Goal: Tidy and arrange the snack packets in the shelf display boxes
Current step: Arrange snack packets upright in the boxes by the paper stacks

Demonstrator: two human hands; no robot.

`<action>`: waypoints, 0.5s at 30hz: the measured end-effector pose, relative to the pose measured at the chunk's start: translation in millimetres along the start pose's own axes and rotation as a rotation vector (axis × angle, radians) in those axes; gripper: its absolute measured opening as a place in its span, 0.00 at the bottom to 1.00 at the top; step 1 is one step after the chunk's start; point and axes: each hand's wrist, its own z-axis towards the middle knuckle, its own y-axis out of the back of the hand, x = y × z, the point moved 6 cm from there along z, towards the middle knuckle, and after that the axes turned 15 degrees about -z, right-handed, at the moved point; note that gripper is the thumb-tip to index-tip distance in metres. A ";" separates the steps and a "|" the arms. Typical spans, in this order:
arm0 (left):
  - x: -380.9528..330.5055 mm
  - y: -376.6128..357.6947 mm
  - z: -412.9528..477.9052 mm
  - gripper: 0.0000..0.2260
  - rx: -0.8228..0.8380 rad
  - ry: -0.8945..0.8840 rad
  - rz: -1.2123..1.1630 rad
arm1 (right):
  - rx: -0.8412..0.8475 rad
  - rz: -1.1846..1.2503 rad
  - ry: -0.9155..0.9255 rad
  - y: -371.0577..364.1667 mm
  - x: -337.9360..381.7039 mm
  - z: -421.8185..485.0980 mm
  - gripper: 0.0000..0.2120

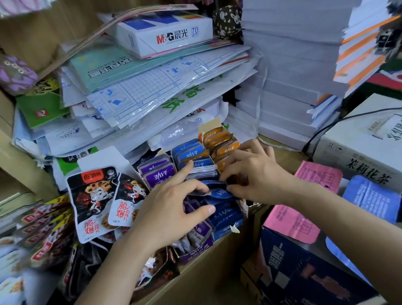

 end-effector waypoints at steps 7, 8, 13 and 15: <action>9.5 5.8 0.8 0.30 -0.082 -0.020 -0.096 | 0.030 0.148 -0.031 -8.3 -10.0 -0.3 0.03; 9.5 4.4 1.7 0.27 -0.076 -0.039 -0.067 | 0.032 0.195 -0.071 -8.3 -12.5 0.6 0.04; 10.1 0.6 1.4 0.28 -0.011 -0.068 0.001 | 0.023 0.191 -0.130 -7.5 -6.1 7.3 0.12; 10.4 0.1 0.4 0.29 -0.005 -0.076 0.016 | 0.018 0.068 -0.085 -7.8 4.1 11.4 0.18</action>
